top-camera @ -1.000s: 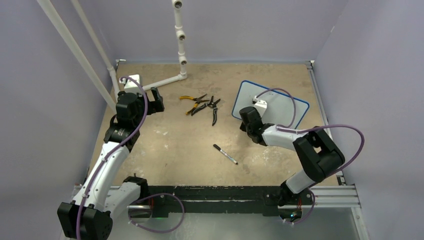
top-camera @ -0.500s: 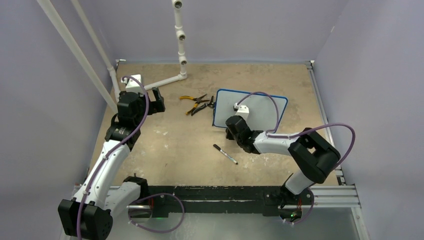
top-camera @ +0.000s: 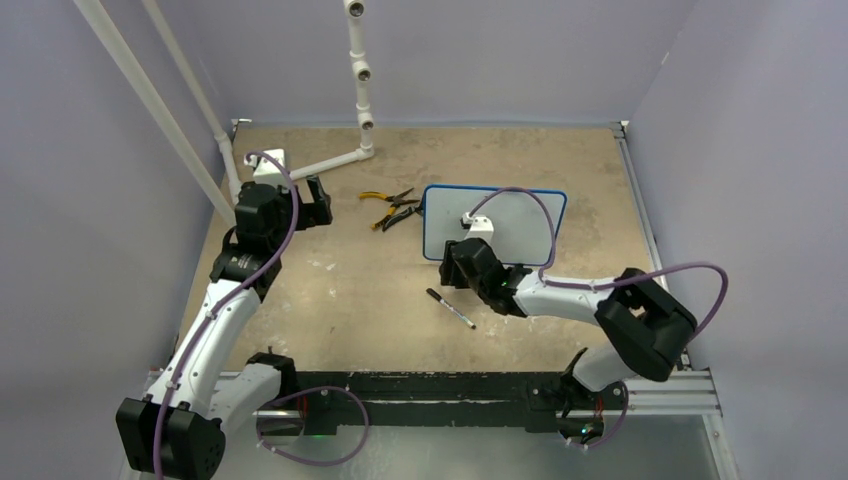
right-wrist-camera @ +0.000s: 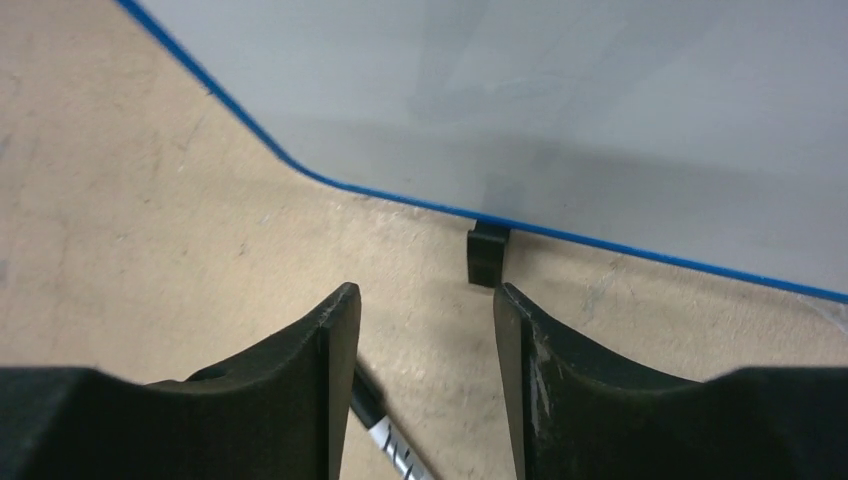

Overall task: Write a sentence on the whiteboard
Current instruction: Move the whiteboard to the center of the board, then open the whiteboard marker at the center of the board.

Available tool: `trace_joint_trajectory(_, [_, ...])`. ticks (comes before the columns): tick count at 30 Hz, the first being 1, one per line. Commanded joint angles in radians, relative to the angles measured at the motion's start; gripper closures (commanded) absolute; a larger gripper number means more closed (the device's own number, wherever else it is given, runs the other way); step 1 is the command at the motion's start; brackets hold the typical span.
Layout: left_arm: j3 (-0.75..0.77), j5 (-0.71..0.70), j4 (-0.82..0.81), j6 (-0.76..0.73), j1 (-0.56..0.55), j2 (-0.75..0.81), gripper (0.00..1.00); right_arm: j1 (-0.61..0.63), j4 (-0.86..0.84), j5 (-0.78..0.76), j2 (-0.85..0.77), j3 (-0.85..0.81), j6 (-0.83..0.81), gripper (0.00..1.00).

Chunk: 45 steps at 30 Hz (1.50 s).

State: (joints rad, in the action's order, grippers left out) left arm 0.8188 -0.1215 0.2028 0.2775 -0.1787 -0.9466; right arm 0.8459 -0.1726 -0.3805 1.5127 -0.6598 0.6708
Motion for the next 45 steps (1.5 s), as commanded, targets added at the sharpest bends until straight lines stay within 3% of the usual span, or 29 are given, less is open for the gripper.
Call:
trace_joint_trajectory(1, [0.008, 0.027, -0.043, 0.004, -0.015, 0.002, 0.01, 0.029, 0.051, 0.052, -0.095, 0.022, -0.036, 0.45])
trace_joint_trajectory(9, [-0.01, 0.111, -0.061, -0.03, -0.075, -0.017, 0.01, 0.108, 0.222, 0.111, -0.177, 0.045, -0.027, 0.4])
trace_joint_trajectory(22, [-0.039, 0.265, -0.111, -0.002, -0.186, -0.084, 0.05, 0.2, 0.364, 0.023, -0.027, -0.039, -0.002, 0.55])
trace_joint_trajectory(25, [-0.044, 0.28, -0.118, 0.025, -0.186, -0.083, 0.05, 0.213, 0.363, 0.017, 0.007, -0.053, -0.002, 0.67])
trace_joint_trajectory(28, [-0.062, 0.297, -0.121, 0.083, -0.186, -0.073, 0.05, 0.223, 0.363, 0.011, 0.027, -0.067, -0.002, 0.88])
trace_joint_trajectory(30, [-0.087, 0.313, -0.128, 0.139, -0.186, -0.06, 0.05, 0.226, 0.357, 0.007, 0.019, -0.071, -0.004, 1.0])
trace_joint_trajectory(34, [-0.17, 0.373, -0.185, 0.3, -0.186, -0.005, 0.05, 0.228, 0.297, 0.03, -0.064, -0.065, -0.017, 1.0])
trace_joint_trajectory(38, [-0.237, 0.474, -0.341, 0.448, -0.186, 0.035, 0.05, 0.232, 0.146, 0.108, -0.221, -0.017, -0.049, 1.0])
trace_joint_trajectory(45, [-0.245, 0.623, -0.466, 0.535, -0.225, 0.011, 0.05, 0.232, 0.014, 0.161, -0.392, 0.022, -0.083, 1.0])
